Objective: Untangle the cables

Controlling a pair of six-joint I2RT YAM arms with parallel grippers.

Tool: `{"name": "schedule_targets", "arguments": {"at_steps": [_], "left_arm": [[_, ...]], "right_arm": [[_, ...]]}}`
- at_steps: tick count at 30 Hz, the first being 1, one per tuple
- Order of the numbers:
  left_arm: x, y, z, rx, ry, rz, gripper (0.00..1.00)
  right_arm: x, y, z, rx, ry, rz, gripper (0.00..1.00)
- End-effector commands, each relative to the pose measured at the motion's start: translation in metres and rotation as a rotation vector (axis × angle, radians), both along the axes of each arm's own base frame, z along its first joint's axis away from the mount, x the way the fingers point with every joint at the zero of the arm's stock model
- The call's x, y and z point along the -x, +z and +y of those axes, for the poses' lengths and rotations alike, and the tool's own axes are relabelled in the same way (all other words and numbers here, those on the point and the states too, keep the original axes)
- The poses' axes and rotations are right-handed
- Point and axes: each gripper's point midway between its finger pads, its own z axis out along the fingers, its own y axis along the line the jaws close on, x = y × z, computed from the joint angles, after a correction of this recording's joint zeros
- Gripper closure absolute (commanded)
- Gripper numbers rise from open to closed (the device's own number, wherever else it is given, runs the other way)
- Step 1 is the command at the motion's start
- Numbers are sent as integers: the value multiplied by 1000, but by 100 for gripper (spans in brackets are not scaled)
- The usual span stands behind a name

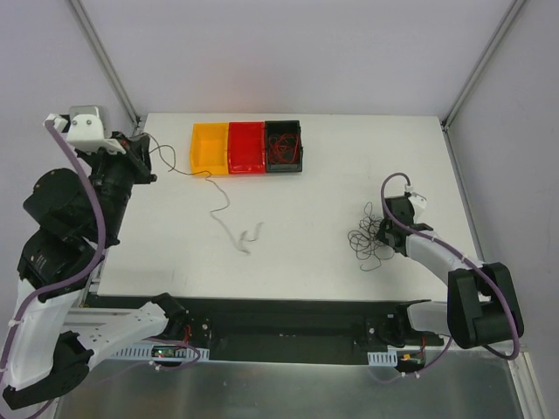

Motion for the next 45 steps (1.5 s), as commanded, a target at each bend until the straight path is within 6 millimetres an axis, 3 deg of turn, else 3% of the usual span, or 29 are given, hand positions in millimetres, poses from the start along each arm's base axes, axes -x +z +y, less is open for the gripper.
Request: {"name": "schedule_targets", "arguments": {"at_steps": [1,4,10,12,17,19,21,25,27,30,34,38,41,45], "left_arm": [[15,12,22,10,49,-30,100],[13,6,25,17,76,-16,100],[-16,-45,-45,18,-130,153,100],[-19,-33,-64,30,-204,163,100],[-15,28,-87,93,-333,70,100],[-15,32,-89,102,-342,65,100],[-21,14,-91,98,-323,106,100],[-32,-50,-91,67,-262,230,100],[-33,-70,-91,59,-249,268,100],[-33,-85,-92,57,-248,295,100],[-28,-97,-91,66,-254,315,100],[-27,-114,-97,75,-276,344,100],[-29,-139,-112,75,-314,411,100],[-35,-172,-148,106,-420,513,100]], "right_arm": [[1,-3,-1,-78,-25,1,69],[0,-6,1,-125,-16,-6,69],[-2,-7,7,-144,26,-16,68],[-3,-6,8,-147,34,-20,68],[-3,-5,11,-156,56,-30,68],[-4,-3,11,-154,61,-35,67],[-3,-2,9,-152,51,-45,67],[-3,5,6,-140,45,-72,65],[-4,11,2,-129,37,-82,64],[-3,22,-2,-112,33,-79,61],[-11,45,5,-112,111,-108,40],[-14,74,10,-111,157,-146,32],[-17,98,15,-63,219,-193,27],[-20,120,42,-54,360,-240,25]]}}
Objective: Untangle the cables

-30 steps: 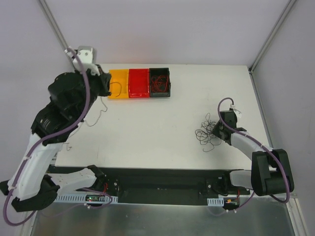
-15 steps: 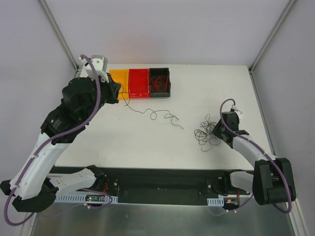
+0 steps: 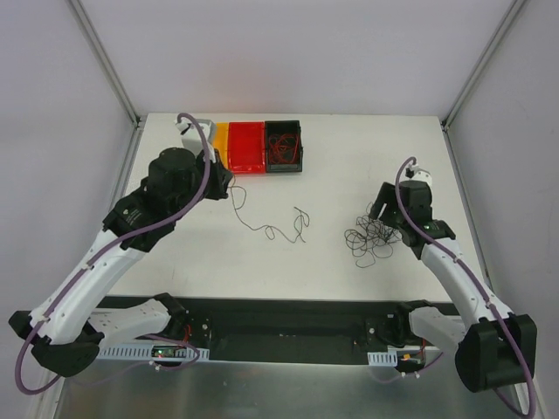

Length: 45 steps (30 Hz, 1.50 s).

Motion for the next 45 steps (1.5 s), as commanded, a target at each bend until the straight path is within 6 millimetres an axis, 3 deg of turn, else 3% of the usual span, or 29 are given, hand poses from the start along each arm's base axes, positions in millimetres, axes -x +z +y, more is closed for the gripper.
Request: {"name": "schedule_targets", "arguments": {"at_steps": [1,5,9,11,15,19,21,23,26,33,37,41,45], "left_arm": [[-10,-33,-50,82,-124,115,100],[-33,-68,-92,80,-197,227,100],[-51,-109,-140,64,-315,373,100],[-60,-131,-158,51,-336,433,100],[-71,-180,-184,-13,-348,512,100],[-77,-211,-201,-72,-368,542,100],[-75,-220,-201,-82,-365,560,96],[-74,-227,-199,-97,-362,570,84],[-73,-229,-195,-119,-368,565,67],[-51,-215,-174,-124,-377,552,13],[-32,-197,-152,-123,-376,508,1],[-18,-168,-138,-109,-412,445,1],[-12,-133,-115,-82,-385,348,1]], "right_arm": [[-3,31,27,35,167,-74,25],[-7,18,54,-34,262,-90,24],[-9,-14,62,-69,274,-26,24],[-8,-21,69,-101,305,-15,24],[-6,-23,69,-123,304,-31,23],[-7,-24,67,-142,298,-61,23],[-6,-27,65,-150,295,-54,23],[-5,-26,63,-160,287,-58,23],[-4,-22,62,-168,286,-74,23],[-2,-19,65,-169,305,-92,23],[-2,-11,66,-96,317,-129,23],[-3,2,62,26,305,-134,22],[-3,16,74,107,351,-129,22]]}}
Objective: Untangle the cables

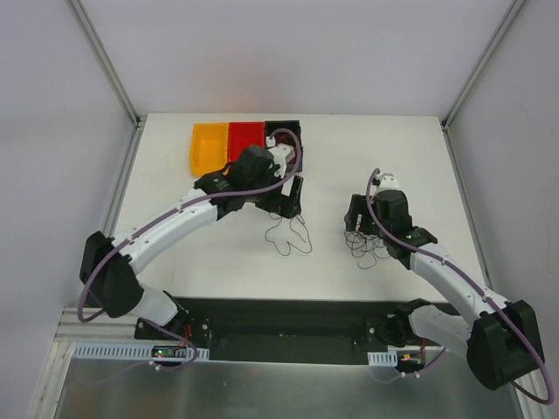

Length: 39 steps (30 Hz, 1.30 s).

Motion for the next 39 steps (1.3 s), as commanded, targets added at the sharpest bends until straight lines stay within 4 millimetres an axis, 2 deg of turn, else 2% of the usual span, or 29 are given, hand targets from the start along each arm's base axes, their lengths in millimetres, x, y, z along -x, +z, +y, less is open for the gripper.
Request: {"name": "schedule_targets", "arguments": {"at_steps": [1,3,6,8,10,11,12,14,18,21,25,29,35,37,39], "left_arm": [[4,37,29,40,21,-110,1],[3,37,38,65,31,-90,1],[4,29,51,118,83,-19,13],[8,29,56,161,112,-19,16],[14,33,65,188,137,-48,16],[16,36,70,193,154,-65,13],[19,39,76,200,163,-83,10],[26,45,89,212,181,-121,3],[42,54,112,227,197,-181,1],[50,50,120,207,193,-187,1],[52,52,125,187,185,-204,1],[51,73,124,197,158,-252,1],[39,118,126,183,131,-370,1],[36,124,126,178,131,-385,1],[36,120,125,180,132,-371,1]], "right_arm": [[-13,33,7,98,19,-68,21],[-15,35,34,81,150,-54,21],[-14,32,87,-32,348,41,21],[-22,27,113,-73,388,89,21],[-30,23,135,-124,369,125,21],[-35,15,146,-120,359,145,21],[-39,17,154,-118,340,145,21],[-41,-1,168,-75,287,212,21],[-44,-19,182,37,176,243,21],[-42,-23,192,138,154,208,20],[-45,-32,192,233,109,220,20],[-50,-38,192,300,92,233,20],[-47,-56,189,340,85,259,24],[-47,-60,189,347,89,264,30],[-47,-62,190,344,92,259,37]]}}
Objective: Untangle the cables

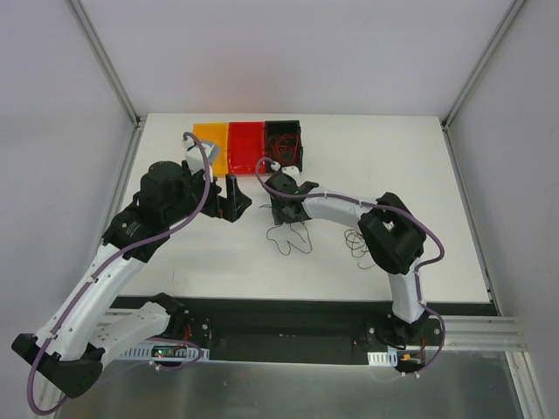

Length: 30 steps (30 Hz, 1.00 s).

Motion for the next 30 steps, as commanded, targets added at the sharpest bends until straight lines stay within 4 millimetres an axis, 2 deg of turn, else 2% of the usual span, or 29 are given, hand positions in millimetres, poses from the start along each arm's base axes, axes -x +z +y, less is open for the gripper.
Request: {"name": "schedule_targets", "arguments": {"at_steps": [1,4,6,10,13,17,20,24,30], "left_arm": [[-5,9,3,-13,0,-36,1],[0,-10,6,-13,17,9,1],[3,-22,9,-11,39,35,1],[14,-52,10,22,62,118,1],[21,-65,4,56,37,144,1],[28,-60,-13,133,-68,116,1],[34,-48,-31,183,-194,74,1],[31,-39,-48,211,-299,22,1],[7,-50,-63,175,-314,81,1]], "right_arm": [[-6,5,0,10,-18,-30,41],[-6,4,3,-13,5,-44,57],[-6,5,9,-43,40,-53,71],[-2,22,23,-143,134,-73,100],[9,51,45,-312,264,-80,100],[33,91,65,-576,458,-55,100],[49,122,67,-779,560,-18,100],[76,152,67,-940,675,70,100],[102,190,64,-1103,738,109,100]]}}
